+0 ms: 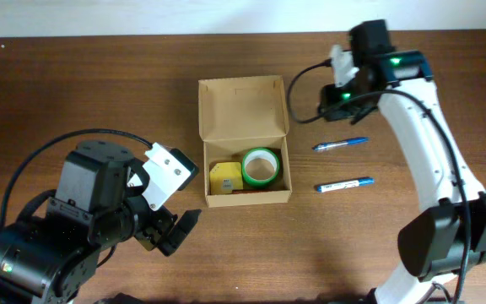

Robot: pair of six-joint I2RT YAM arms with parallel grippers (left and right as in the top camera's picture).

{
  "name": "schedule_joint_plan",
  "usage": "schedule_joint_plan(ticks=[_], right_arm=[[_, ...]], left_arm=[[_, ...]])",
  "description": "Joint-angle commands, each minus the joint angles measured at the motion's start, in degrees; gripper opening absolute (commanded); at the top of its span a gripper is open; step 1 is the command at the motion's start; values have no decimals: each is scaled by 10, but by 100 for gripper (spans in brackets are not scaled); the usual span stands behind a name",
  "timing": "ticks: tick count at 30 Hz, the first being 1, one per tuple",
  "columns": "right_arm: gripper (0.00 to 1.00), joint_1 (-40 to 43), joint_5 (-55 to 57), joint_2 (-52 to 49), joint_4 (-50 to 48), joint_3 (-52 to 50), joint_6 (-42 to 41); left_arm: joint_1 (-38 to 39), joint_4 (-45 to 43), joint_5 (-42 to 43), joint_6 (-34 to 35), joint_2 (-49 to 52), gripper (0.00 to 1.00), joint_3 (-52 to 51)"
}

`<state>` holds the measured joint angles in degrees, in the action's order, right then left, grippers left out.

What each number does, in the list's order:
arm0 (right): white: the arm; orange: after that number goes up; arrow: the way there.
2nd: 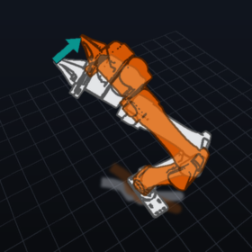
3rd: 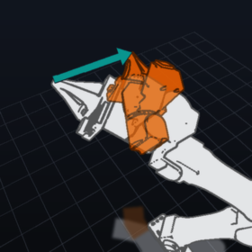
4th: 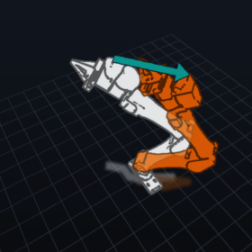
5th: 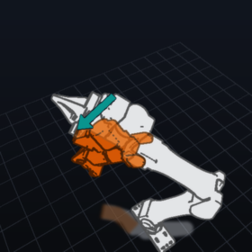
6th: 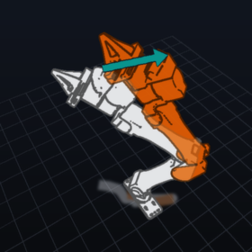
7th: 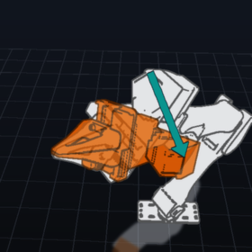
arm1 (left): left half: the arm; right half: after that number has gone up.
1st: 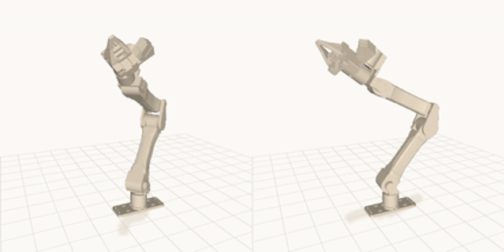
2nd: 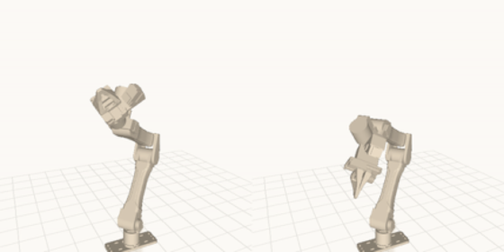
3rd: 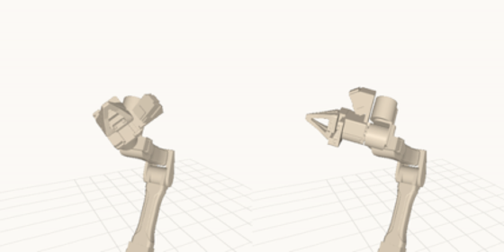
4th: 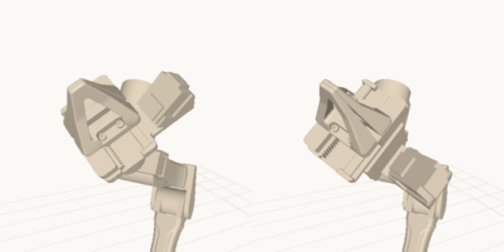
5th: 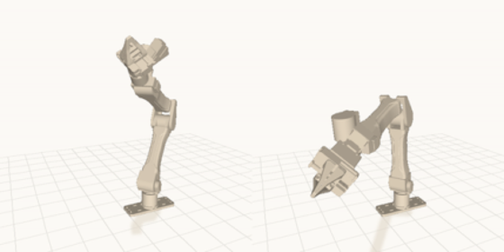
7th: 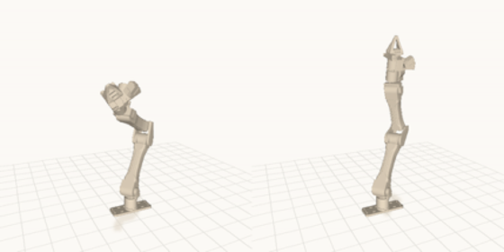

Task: Pack container
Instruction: 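Carry the staples box into the box with the right gripper, release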

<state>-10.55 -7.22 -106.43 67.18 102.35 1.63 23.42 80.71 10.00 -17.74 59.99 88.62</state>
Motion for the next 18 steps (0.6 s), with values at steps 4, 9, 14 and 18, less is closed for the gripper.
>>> schedule_joint_plan(ticks=[4,9,14,18], right_arm=[[41,-125,-10,12,8,7,-85],[41,-201,9,11,-41,-65,-136],[41,-221,49,11,-114,-147,-198],[41,-221,54,11,-181,-210,-206]], left_arm=[[-3,-2,-4,6,-1,100,-2],[-3,-2,-4,6,-1,100,-2],[-3,-2,-4,6,-1,100,-2],[-3,-2,-4,6,-1,100,-2]])
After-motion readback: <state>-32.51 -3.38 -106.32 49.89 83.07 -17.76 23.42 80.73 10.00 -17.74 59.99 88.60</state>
